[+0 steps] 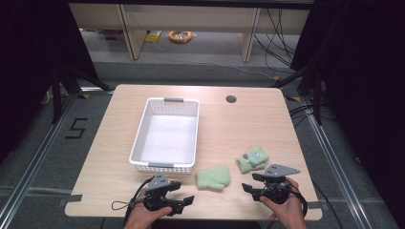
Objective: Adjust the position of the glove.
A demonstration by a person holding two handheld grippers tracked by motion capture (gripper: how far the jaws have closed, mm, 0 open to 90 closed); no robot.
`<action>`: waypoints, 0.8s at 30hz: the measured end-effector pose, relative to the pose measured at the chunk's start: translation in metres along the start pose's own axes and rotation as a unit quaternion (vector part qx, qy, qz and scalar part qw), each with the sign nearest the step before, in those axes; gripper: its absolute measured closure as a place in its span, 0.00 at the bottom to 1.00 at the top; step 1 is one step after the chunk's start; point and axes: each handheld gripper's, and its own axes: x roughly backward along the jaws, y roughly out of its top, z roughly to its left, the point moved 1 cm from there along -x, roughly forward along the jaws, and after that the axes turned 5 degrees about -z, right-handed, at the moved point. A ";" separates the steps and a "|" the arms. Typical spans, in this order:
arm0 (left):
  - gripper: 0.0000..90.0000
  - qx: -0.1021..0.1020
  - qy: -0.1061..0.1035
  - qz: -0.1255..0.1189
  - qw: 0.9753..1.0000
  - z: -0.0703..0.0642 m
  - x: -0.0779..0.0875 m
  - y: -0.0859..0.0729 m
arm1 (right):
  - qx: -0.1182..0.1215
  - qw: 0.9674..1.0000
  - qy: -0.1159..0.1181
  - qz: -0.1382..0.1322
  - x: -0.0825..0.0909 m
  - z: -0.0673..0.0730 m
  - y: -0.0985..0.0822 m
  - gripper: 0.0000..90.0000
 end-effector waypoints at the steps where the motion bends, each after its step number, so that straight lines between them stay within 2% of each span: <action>1: 0.30 -0.006 0.000 0.003 1.000 0.000 -0.002 0.002 | -0.013 1.000 0.000 0.001 -0.002 0.003 0.003 0.50; 2: 0.31 -0.007 -0.001 0.006 1.000 -0.001 -0.004 0.003 | 0.003 1.000 0.002 -0.002 -0.004 0.001 0.006 0.52; 4: 0.35 -0.009 0.002 0.012 1.000 -0.002 -0.010 0.006 | 0.000 1.000 0.004 -0.006 -0.010 0.003 0.012 0.55; 5: 0.36 -0.015 0.002 0.017 1.000 -0.001 -0.014 0.008 | 0.002 1.000 0.006 -0.002 -0.013 0.003 0.015 0.57; 11: 0.46 -0.018 0.002 0.036 0.999 -0.001 -0.028 0.014 | 0.002 1.000 0.007 0.014 -0.034 0.005 0.030 0.61; 12: 0.47 -0.026 0.014 0.038 0.999 0.000 -0.035 0.015 | 0.004 1.000 0.004 0.019 -0.043 0.004 0.035 0.62; 13: 0.47 -0.024 0.017 0.041 0.999 0.000 -0.039 0.015 | 0.005 1.000 0.003 0.025 -0.045 0.004 0.037 0.63; 14: 0.48 -0.021 0.021 0.046 0.998 0.001 -0.042 0.015 | 0.003 1.000 0.002 0.014 -0.051 0.004 0.039 0.63; 15: 0.48 -0.023 0.023 0.047 0.998 0.002 -0.045 0.015 | 0.007 0.999 0.003 0.032 -0.052 0.003 0.042 0.64; 16: 0.50 -0.025 0.027 0.046 0.998 0.002 -0.048 0.015 | 0.000 1.000 0.004 0.028 -0.057 0.004 0.044 0.64; 17: 0.53 -0.040 0.032 0.053 0.997 0.004 -0.049 0.015 | 0.005 1.000 0.004 0.030 -0.061 0.003 0.046 0.66; 18: 0.54 -0.037 0.040 0.049 0.997 0.003 -0.053 0.015 | 0.006 0.999 0.007 0.035 -0.066 0.003 0.048 0.68; 19: 0.54 -0.032 0.039 0.049 0.998 0.003 -0.056 0.015 | 0.013 0.999 0.006 0.039 -0.071 0.001 0.049 0.68; 20: 0.54 -0.032 0.039 0.049 0.998 0.003 -0.056 0.015 | 0.013 0.999 0.006 0.039 -0.071 0.001 0.049 0.68; 21: 0.54 -0.038 0.042 0.059 0.997 0.005 -0.058 0.015 | 0.010 0.999 0.007 0.045 -0.081 0.001 0.052 0.71; 22: 0.54 -0.037 0.044 0.056 0.997 0.004 -0.060 0.015 | 0.019 0.998 0.008 0.054 -0.084 -0.001 0.052 0.72; 24: 0.55 -0.036 0.047 0.061 0.996 0.005 -0.062 0.014 | 0.006 0.998 0.010 0.062 -0.089 0.000 0.052 0.73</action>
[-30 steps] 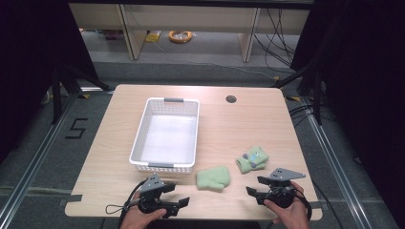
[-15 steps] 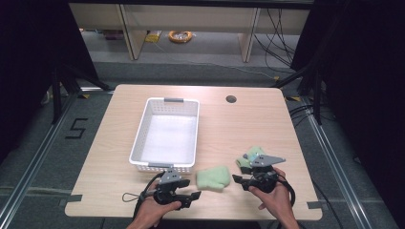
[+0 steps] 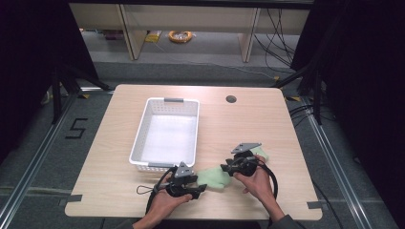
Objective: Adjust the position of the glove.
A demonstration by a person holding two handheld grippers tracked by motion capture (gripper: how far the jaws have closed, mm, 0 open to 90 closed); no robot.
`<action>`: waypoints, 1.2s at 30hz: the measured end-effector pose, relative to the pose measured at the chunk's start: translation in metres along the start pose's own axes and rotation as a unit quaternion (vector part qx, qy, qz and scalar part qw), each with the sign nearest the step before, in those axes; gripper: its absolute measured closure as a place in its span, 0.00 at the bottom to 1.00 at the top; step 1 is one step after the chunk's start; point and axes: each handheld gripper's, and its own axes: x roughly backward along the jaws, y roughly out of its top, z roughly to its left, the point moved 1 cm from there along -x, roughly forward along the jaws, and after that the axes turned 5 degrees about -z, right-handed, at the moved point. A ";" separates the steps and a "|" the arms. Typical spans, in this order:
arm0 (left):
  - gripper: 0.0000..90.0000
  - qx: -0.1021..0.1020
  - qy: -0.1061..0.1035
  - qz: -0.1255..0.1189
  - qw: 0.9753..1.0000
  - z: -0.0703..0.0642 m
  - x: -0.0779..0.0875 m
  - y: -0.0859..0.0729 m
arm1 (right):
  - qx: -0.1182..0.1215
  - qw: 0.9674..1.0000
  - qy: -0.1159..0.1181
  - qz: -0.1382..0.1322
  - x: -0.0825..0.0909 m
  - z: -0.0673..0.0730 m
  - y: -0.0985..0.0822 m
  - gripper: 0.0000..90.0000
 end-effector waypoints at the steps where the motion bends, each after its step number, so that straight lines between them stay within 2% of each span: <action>1: 0.56 -0.004 0.003 0.005 1.000 0.001 -0.001 0.000 | 0.003 1.000 -0.002 -0.003 -0.005 -0.001 -0.001 0.73; 2: 0.56 -0.007 0.004 0.001 1.000 0.001 -0.002 0.000 | -0.001 1.000 0.005 0.007 -0.006 -0.001 -0.001 0.74; 3: 0.56 0.003 -0.005 0.012 1.000 0.002 -0.001 0.001 | 0.005 1.000 0.002 0.006 -0.008 -0.002 -0.002 0.75; 4: 0.56 0.003 -0.005 0.012 1.000 0.002 -0.001 0.001 | 0.005 1.000 0.002 0.006 -0.008 -0.002 -0.002 0.75; 5: 0.58 0.009 0.001 0.008 1.000 0.002 -0.002 0.000 | -0.004 1.000 0.004 0.019 -0.009 -0.001 -0.002 0.76; 7: 0.60 0.005 0.004 0.008 1.000 0.003 -0.003 0.000 | -0.003 1.000 0.003 0.019 -0.009 -0.002 -0.003 0.76; 8: 0.62 0.010 0.006 0.005 1.000 0.002 -0.004 0.000 | 0.002 1.000 0.003 0.015 -0.010 -0.004 -0.005 0.77; 10: 0.67 0.001 0.006 0.009 1.000 0.002 -0.003 -0.001 | -0.014 1.000 0.007 0.017 -0.010 -0.004 -0.006 0.80; 11: 0.70 0.003 0.002 0.007 1.000 0.000 -0.003 -0.001 | -0.016 1.000 0.013 0.015 -0.010 -0.005 -0.006 0.82; 12: 0.76 -0.005 0.004 0.006 1.000 0.001 -0.004 -0.002 | -0.019 0.999 0.018 0.018 -0.009 -0.004 -0.007 0.84; 13: 0.79 -0.008 0.002 0.006 1.000 0.001 -0.004 -0.002 | -0.018 1.000 0.017 0.006 -0.011 -0.004 -0.008 0.86; 15: 0.85 -0.006 -0.002 0.003 1.000 0.001 -0.004 -0.002 | -0.009 1.000 0.022 0.005 -0.010 -0.004 -0.009 0.91; 16: 0.88 -0.011 -0.002 0.003 1.000 0.001 -0.003 -0.001 | -0.003 1.000 0.022 0.016 -0.008 -0.004 -0.009 0.92; 17: 0.89 -0.022 0.002 0.005 1.000 0.002 -0.003 -0.001 | -0.003 1.000 0.024 0.014 -0.008 -0.003 -0.009 0.93; 18: 0.91 -0.015 -0.004 0.001 1.000 0.001 -0.002 0.000 | -0.010 1.000 0.017 0.017 -0.005 -0.002 -0.009 0.94; 19: 0.92 -0.019 -0.007 0.001 1.000 0.001 0.000 0.001 | -0.009 1.000 0.012 0.016 -0.003 -0.001 -0.009 0.94; 20: 0.92 -0.023 -0.010 0.003 1.000 0.001 0.001 0.001 | 0.008 1.000 0.012 0.001 -0.002 -0.002 -0.010 0.94; 21: 0.92 -0.013 -0.013 -0.010 1.000 -0.002 0.002 0.002 | 0.011 1.000 0.021 0.003 0.003 -0.001 -0.008 0.94; 23: 0.92 -0.018 -0.027 -0.008 0.999 -0.006 0.007 0.004 | 0.004 1.000 0.023 -0.013 0.013 0.003 -0.008 0.94; 24: 0.92 -0.018 -0.027 -0.008 0.999 -0.006 0.007 0.004 | 0.004 1.000 0.023 -0.013 0.013 0.003 -0.008 0.94; 25: 0.92 -0.008 -0.043 -0.011 0.999 -0.013 0.011 0.004 | 0.005 1.000 0.026 -0.014 0.029 0.006 -0.010 0.94; 27: 0.92 -0.016 -0.060 -0.014 0.998 -0.022 0.014 0.004 | 0.000 0.999 0.026 -0.019 0.040 0.009 -0.014 0.94; 28: 0.92 -0.017 -0.070 -0.004 0.997 -0.025 0.016 0.004 | -0.001 0.999 0.027 -0.022 0.047 0.011 -0.019 0.94; 29: 0.92 -0.016 -0.070 -0.007 0.997 -0.029 0.015 0.003 | -0.002 0.999 0.027 -0.023 0.050 0.013 -0.022 0.94; 30: 0.92 -0.028 -0.079 -0.002 0.996 -0.034 0.015 0.002 | -0.006 0.999 0.029 -0.024 0.053 0.014 -0.025 0.94; 31: 0.92 -0.025 -0.081 0.004 0.996 -0.038 0.014 0.000 | -0.005 0.999 0.026 -0.023 0.058 0.015 -0.031 0.94; 32: 0.92 -0.037 -0.080 0.012 0.996 -0.040 0.012 -0.002 | -0.009 0.999 0.026 -0.024 0.061 0.017 -0.036 0.94; 34: 0.91 -0.034 -0.090 0.009 0.995 -0.045 0.007 -0.005 | -0.015 0.999 0.028 -0.019 0.064 0.018 -0.044 0.94; 36: 0.91 -0.045 -0.086 0.021 0.995 -0.045 0.004 -0.007 | -0.010 1.000 0.024 -0.015 0.065 0.016 -0.050 0.94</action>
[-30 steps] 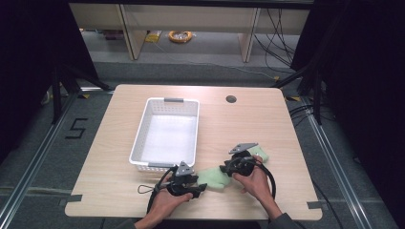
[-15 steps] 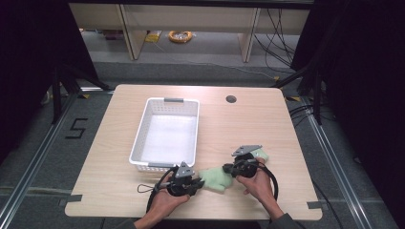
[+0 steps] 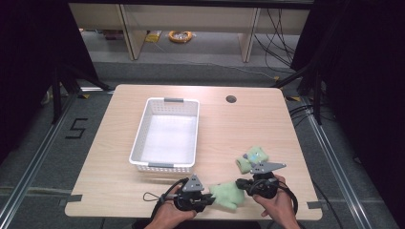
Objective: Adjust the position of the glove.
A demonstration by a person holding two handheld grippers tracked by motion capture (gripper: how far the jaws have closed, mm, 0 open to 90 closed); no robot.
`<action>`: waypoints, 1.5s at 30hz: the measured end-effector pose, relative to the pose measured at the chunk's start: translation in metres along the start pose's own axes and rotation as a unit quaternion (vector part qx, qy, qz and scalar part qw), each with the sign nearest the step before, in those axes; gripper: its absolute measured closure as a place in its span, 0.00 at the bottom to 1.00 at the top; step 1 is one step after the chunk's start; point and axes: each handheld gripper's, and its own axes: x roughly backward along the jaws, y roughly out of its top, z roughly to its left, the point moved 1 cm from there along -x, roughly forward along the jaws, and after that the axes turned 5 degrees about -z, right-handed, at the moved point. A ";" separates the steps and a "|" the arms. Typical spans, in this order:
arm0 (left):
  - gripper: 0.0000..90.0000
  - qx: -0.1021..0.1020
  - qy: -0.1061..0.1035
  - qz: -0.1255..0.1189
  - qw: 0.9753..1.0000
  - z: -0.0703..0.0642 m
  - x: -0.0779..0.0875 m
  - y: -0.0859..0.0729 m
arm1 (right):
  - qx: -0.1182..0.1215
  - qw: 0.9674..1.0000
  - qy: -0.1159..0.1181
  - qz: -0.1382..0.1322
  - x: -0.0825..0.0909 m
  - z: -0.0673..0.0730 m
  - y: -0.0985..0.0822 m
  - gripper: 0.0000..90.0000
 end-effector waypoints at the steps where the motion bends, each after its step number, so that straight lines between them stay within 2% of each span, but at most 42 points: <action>1: 0.91 0.004 -0.003 -0.002 1.000 -0.001 -0.002 -0.001 | -0.008 1.000 -0.002 0.003 0.000 0.000 -0.002 0.94; 7: 0.90 0.011 0.004 0.004 1.000 0.002 -0.003 -0.005 | -0.006 1.000 -0.002 0.013 -0.007 -0.003 -0.005 0.93; 11: 0.90 0.001 0.009 0.003 1.000 0.004 -0.004 -0.005 | -0.004 1.000 -0.009 0.005 -0.010 -0.002 -0.004 0.93; 12: 0.89 0.001 0.009 0.003 1.000 0.004 -0.004 -0.005 | -0.005 1.000 -0.006 0.011 -0.009 -0.003 -0.003 0.93; 13: 0.89 0.017 0.009 0.000 1.000 0.003 -0.004 -0.005 | -0.007 1.000 -0.009 -0.009 -0.013 -0.003 -0.003 0.93; 14: 0.89 0.010 0.014 0.004 1.000 0.005 -0.004 -0.005 | -0.009 1.000 -0.008 0.014 -0.010 -0.003 -0.001 0.93; 17: 0.89 0.015 0.006 -0.001 1.000 0.005 -0.005 -0.005 | -0.011 1.000 -0.013 0.012 -0.013 -0.003 -0.001 0.92; 18: 0.87 0.011 0.008 0.004 1.000 0.006 -0.005 -0.006 | 0.007 1.000 -0.014 0.002 -0.016 -0.005 -0.002 0.92; 19: 0.86 0.011 0.008 0.004 1.000 0.006 -0.005 -0.006 | -0.006 1.000 -0.007 0.016 -0.015 -0.003 -0.001 0.91; 20: 0.83 0.020 0.010 0.001 1.000 0.004 -0.006 -0.006 | -0.008 1.000 -0.011 0.012 -0.017 -0.003 -0.003 0.91; 21: 0.81 0.016 0.009 0.005 1.000 0.005 -0.005 -0.006 | -0.011 1.000 -0.013 0.023 -0.016 -0.003 -0.003 0.90; 22: 0.77 0.024 0.011 0.004 1.000 0.004 -0.004 -0.006 | -0.011 0.999 -0.012 0.027 -0.016 -0.003 -0.003 0.88; 23: 0.71 0.025 0.010 0.008 1.000 0.005 -0.004 -0.006 | -0.007 1.000 -0.009 0.013 -0.018 -0.004 -0.003 0.87; 24: 0.63 0.020 0.014 0.010 1.000 0.006 -0.003 -0.005 | -0.010 1.000 -0.010 0.015 -0.016 -0.005 -0.002 0.84; 25: 0.60 0.032 0.016 0.005 0.999 0.005 -0.002 -0.006 | -0.012 1.000 -0.009 0.010 -0.015 -0.006 -0.002 0.81; 27: 0.53 0.027 0.025 0.004 0.999 0.006 0.002 -0.004 | -0.014 1.000 -0.010 0.000 -0.010 -0.008 0.000 0.79; 28: 0.51 0.029 0.026 -0.004 0.999 0.005 0.004 -0.003 | -0.018 1.000 -0.011 -0.003 -0.006 -0.009 0.002 0.78; 29: 0.51 0.016 0.028 -0.009 0.999 0.006 0.008 -0.001 | -0.014 1.000 -0.012 -0.013 -0.004 -0.011 0.004 0.77; 32: 0.48 0.007 0.034 -0.016 0.999 0.006 0.016 0.004 | -0.003 0.999 -0.033 -0.015 0.007 -0.018 0.012 0.75; 33: 0.48 0.004 0.031 -0.024 0.999 0.006 0.019 0.006 | -0.001 0.999 -0.040 -0.021 0.009 -0.021 0.014 0.74; 34: 0.47 0.014 0.031 -0.025 0.999 0.005 0.022 0.006 | 0.004 0.998 -0.056 -0.017 0.012 -0.026 0.017 0.74; 35: 0.47 0.014 0.031 -0.025 0.999 0.005 0.022 0.006 | 0.001 0.998 -0.061 -0.016 0.013 -0.029 0.018 0.74; 36: 0.47 0.004 0.030 -0.029 0.999 0.007 0.027 0.007 | 0.011 0.997 -0.068 -0.016 0.013 -0.033 0.019 0.73; 37: 0.46 0.016 0.033 -0.035 0.999 0.007 0.028 0.007 | 0.011 0.997 -0.070 -0.017 0.014 -0.036 0.020 0.73; 39: 0.43 0.013 0.037 -0.034 0.999 0.009 0.031 0.007 | 0.009 0.997 -0.071 -0.023 0.014 -0.041 0.020 0.71; 41: 0.41 0.018 0.038 -0.034 0.999 0.013 0.035 0.007 | 0.010 0.997 -0.080 -0.017 0.016 -0.045 0.021 0.70; 42: 0.40 0.027 0.039 -0.032 0.998 0.014 0.037 0.006 | 0.001 0.996 -0.084 -0.010 0.017 -0.046 0.022 0.69; 45: 0.38 0.029 0.045 -0.040 0.998 0.020 0.042 0.004 | 0.013 0.995 -0.099 0.007 0.015 -0.056 0.025 0.65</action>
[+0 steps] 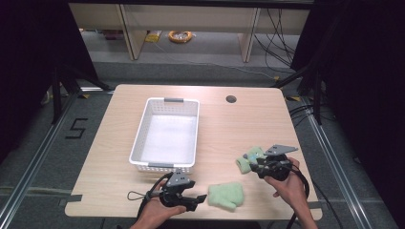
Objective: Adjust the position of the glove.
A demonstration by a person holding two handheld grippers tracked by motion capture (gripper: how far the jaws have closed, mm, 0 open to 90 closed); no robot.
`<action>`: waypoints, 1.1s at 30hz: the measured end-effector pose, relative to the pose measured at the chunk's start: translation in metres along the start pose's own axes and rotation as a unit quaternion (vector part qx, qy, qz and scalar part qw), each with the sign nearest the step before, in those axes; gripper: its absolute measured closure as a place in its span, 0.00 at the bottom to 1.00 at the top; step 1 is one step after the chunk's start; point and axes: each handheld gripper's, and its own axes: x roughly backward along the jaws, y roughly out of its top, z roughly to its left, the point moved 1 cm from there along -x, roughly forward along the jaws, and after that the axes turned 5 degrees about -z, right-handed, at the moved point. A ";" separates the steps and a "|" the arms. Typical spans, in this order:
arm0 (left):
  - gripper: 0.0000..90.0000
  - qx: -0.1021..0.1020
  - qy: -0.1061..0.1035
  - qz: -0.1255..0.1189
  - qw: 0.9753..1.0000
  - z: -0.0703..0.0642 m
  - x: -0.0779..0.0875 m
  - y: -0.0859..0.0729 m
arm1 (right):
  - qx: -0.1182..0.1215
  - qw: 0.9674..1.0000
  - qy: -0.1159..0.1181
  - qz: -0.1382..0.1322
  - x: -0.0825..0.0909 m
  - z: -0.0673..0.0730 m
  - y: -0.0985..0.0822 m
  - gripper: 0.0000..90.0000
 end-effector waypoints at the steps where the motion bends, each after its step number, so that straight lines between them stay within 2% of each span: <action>1: 0.37 0.001 0.000 0.004 1.000 0.002 0.002 -0.001 | -0.005 1.000 -0.002 -0.007 -0.002 -0.001 0.001 0.64; 2: 0.36 0.001 0.000 0.004 1.000 0.002 0.002 -0.001 | -0.005 1.000 -0.002 -0.007 -0.002 -0.001 0.001 0.64; 3: 0.36 0.007 0.011 0.003 1.000 0.004 0.005 -0.002 | 0.008 1.000 -0.006 0.014 -0.004 -0.007 0.004 0.64; 4: 0.35 0.006 0.007 -0.001 1.000 0.006 0.005 -0.003 | 0.010 1.000 -0.011 0.004 -0.007 -0.008 0.004 0.64; 5: 0.35 0.005 0.007 0.004 1.000 0.008 0.007 -0.004 | 0.005 1.000 -0.005 0.019 -0.006 -0.010 0.006 0.63; 7: 0.35 0.011 0.008 0.007 1.000 0.011 0.010 -0.006 | 0.008 1.000 -0.015 -0.003 -0.012 -0.014 0.007 0.62; 8: 0.33 0.014 0.014 0.003 1.000 0.012 0.010 -0.008 | 0.002 1.000 -0.011 0.020 -0.010 -0.016 0.009 0.61; 9: 0.33 0.015 0.011 0.005 1.000 0.014 0.012 -0.009 | 0.008 1.000 -0.015 0.006 -0.015 -0.017 0.009 0.61; 12: 0.31 0.016 0.013 0.004 1.000 0.016 0.014 -0.010 | 0.010 1.000 -0.009 0.016 -0.017 -0.019 0.011 0.59; 13: 0.30 0.025 0.015 0.004 1.000 0.016 0.016 -0.011 | -0.001 1.000 -0.011 0.023 -0.020 -0.020 0.012 0.58; 14: 0.30 0.017 0.015 0.008 1.000 0.016 0.017 -0.011 | 0.006 1.000 -0.012 0.023 -0.022 -0.022 0.012 0.57; 15: 0.29 0.005 0.018 0.010 1.000 0.018 0.018 -0.012 | 0.003 1.000 -0.011 0.029 -0.024 -0.023 0.012 0.57; 16: 0.29 0.011 0.022 0.001 1.000 0.016 0.017 -0.013 | -0.004 0.999 -0.011 0.035 -0.025 -0.023 0.013 0.57; 17: 0.29 0.009 0.020 0.007 1.000 0.016 0.018 -0.014 | -0.004 0.999 -0.013 0.037 -0.027 -0.024 0.013 0.57; 18: 0.29 0.003 0.022 0.007 1.000 0.016 0.017 -0.015 | 0.002 0.999 -0.014 0.031 -0.030 -0.025 0.013 0.57; 21: 0.29 0.005 0.020 0.007 1.000 0.016 0.018 -0.017 | 0.011 0.999 -0.007 0.041 -0.032 -0.028 0.015 0.57; 22: 0.29 0.003 0.022 0.008 1.000 0.017 0.018 -0.017 | 0.006 0.999 -0.007 0.041 -0.033 -0.028 0.017 0.57; 24: 0.29 -0.003 0.025 0.008 1.000 0.017 0.020 -0.017 | 0.011 0.999 -0.009 0.050 -0.035 -0.029 0.018 0.57; 26: 0.29 0.002 0.021 0.003 1.000 0.016 0.020 -0.017 | 0.017 0.999 -0.012 0.040 -0.039 -0.031 0.016 0.57; 27: 0.29 0.003 0.020 0.000 1.000 0.016 0.020 -0.017 | 0.011 0.999 -0.008 0.052 -0.037 -0.031 0.018 0.57; 28: 0.29 0.004 0.021 -0.001 1.000 0.016 0.019 -0.017 | 0.021 0.998 -0.006 0.050 -0.039 -0.032 0.017 0.57; 29: 0.29 0.013 0.021 0.004 1.000 0.016 0.020 -0.017 | 0.020 0.999 -0.007 0.046 -0.040 -0.032 0.017 0.57; 30: 0.29 0.007 0.025 -0.001 1.000 0.016 0.019 -0.018 | 0.022 0.998 -0.006 0.052 -0.041 -0.032 0.017 0.57; 31: 0.29 0.000 0.024 0.002 1.000 0.018 0.019 -0.018 | 0.011 0.999 -0.004 0.047 -0.042 -0.030 0.017 0.57; 32: 0.29 -0.002 0.020 0.011 1.000 0.018 0.020 -0.018 | 0.019 0.998 -0.005 0.052 -0.044 -0.031 0.016 0.57; 33: 0.29 -0.006 0.026 0.017 1.000 0.020 0.020 -0.018 | 0.017 0.998 -0.002 0.057 -0.045 -0.030 0.016 0.57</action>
